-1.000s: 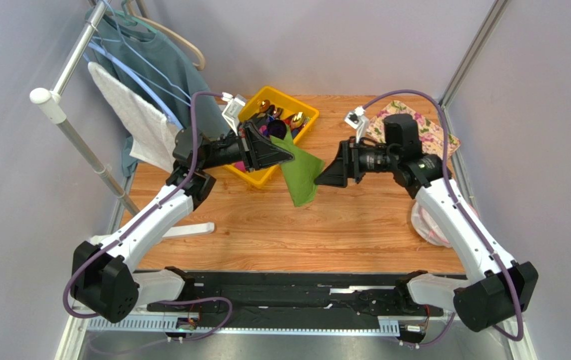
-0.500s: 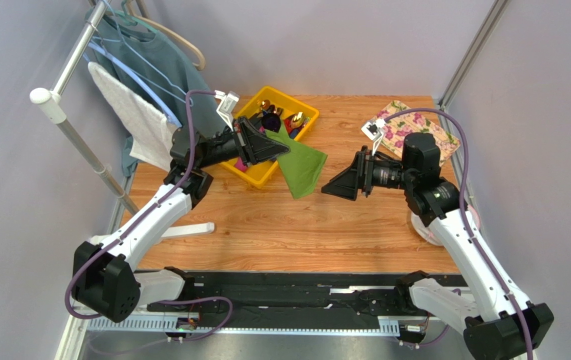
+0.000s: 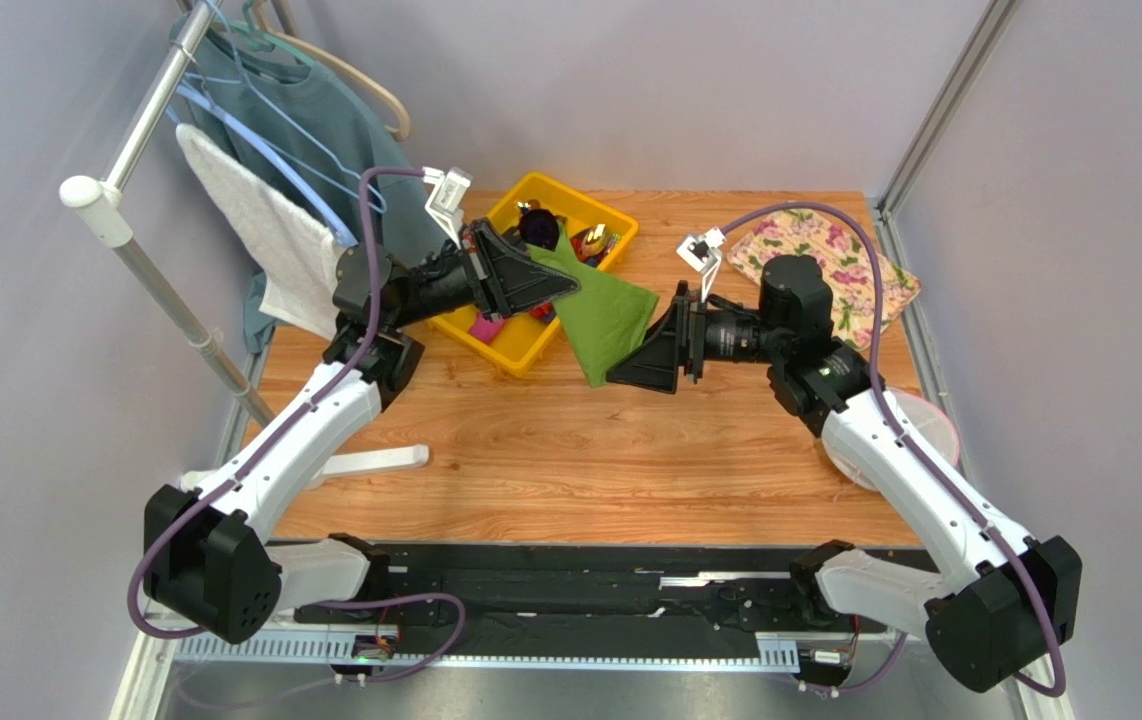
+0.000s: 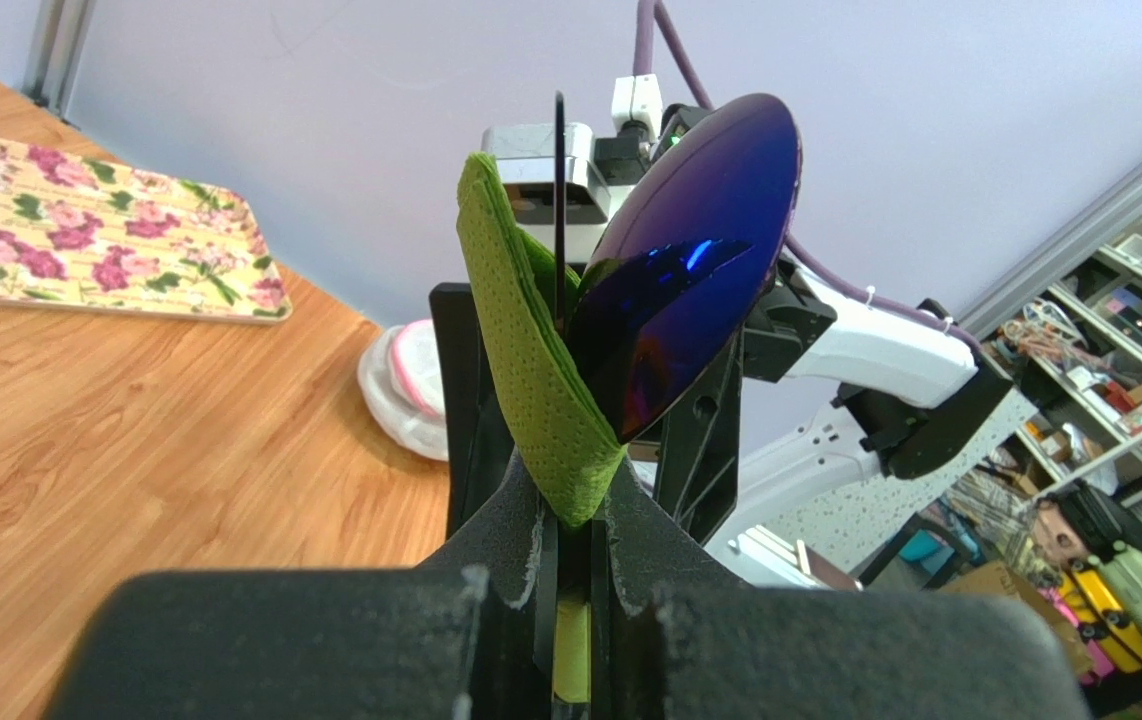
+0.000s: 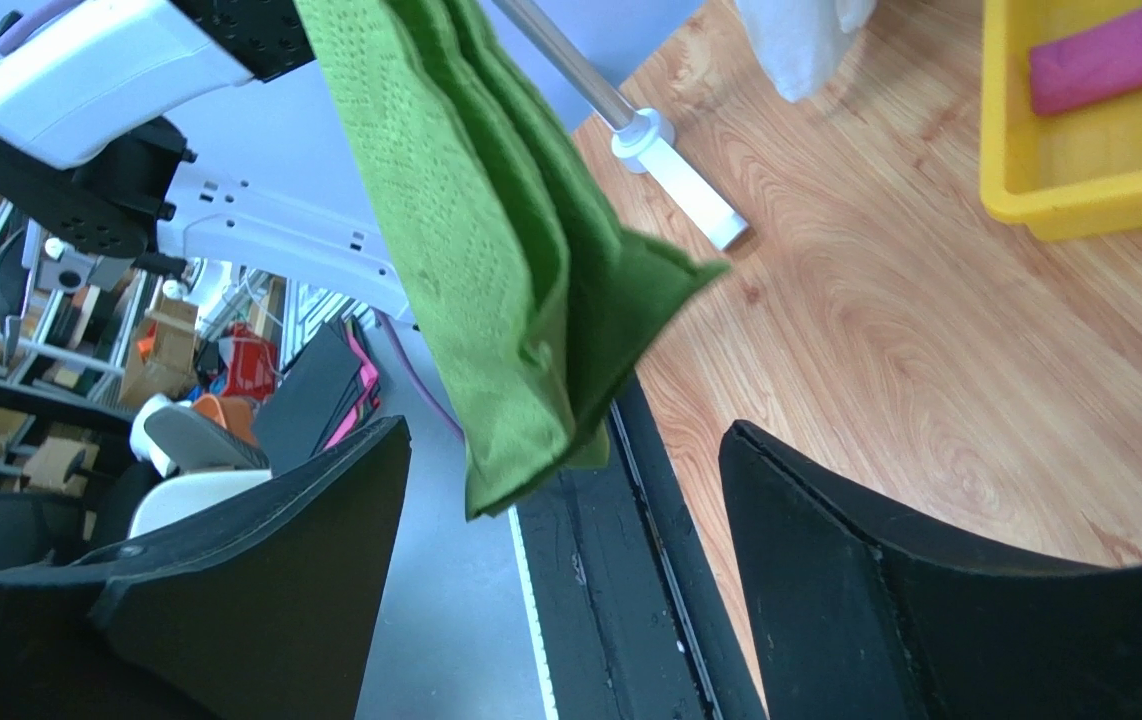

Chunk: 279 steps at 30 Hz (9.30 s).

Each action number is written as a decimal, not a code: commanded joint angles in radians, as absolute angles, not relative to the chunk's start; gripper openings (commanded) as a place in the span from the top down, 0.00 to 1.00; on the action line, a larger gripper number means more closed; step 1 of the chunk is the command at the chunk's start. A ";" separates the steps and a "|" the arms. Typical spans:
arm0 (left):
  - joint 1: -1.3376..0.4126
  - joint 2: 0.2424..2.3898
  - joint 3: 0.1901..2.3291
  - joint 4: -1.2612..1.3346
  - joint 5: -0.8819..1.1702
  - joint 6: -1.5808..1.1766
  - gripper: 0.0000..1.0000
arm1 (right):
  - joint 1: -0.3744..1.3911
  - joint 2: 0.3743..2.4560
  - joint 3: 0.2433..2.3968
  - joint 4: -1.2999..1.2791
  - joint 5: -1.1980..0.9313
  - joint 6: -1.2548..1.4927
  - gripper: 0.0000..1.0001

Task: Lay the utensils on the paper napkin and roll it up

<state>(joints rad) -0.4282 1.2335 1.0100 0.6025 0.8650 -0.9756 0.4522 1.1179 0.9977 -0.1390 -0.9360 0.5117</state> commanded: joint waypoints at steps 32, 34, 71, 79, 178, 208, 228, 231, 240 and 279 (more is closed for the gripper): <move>-0.387 1.223 1.055 0.646 0.861 -1.029 1.00 | 0.469 1.086 1.086 -0.187 -0.974 0.459 0.51; -0.385 1.223 1.054 0.649 0.859 -1.032 1.00 | 0.468 1.091 1.092 -0.186 -0.968 0.459 0.51; -0.387 1.227 1.049 0.649 0.867 -1.046 1.00 | 0.368 1.144 1.147 -0.221 -0.956 0.439 0.60; -0.385 1.232 1.052 0.653 0.870 -1.049 1.00 | 0.367 1.169 1.158 -0.163 -0.983 0.486 0.65; -0.465 1.298 1.075 0.603 0.870 -1.054 1.00 | 0.580 1.233 1.180 -0.196 -0.845 0.479 0.92; -0.514 1.307 1.002 0.624 0.815 -1.123 0.63 | 0.532 1.198 1.184 -0.009 -0.834 0.675 1.00; -0.537 1.364 1.054 0.646 0.788 -1.195 0.58 | 0.548 1.189 1.135 0.066 -0.845 0.710 1.00; -0.543 1.368 1.057 0.644 0.788 -1.197 0.55 | 0.549 1.195 1.138 0.071 -0.844 0.715 1.00; -0.551 1.367 1.057 0.661 0.790 -1.190 1.00 | 0.549 1.193 1.132 0.063 -0.850 0.704 1.00; -0.483 1.309 0.954 0.701 0.899 -1.081 1.00 | 0.408 1.137 1.222 -0.313 -0.890 0.515 0.39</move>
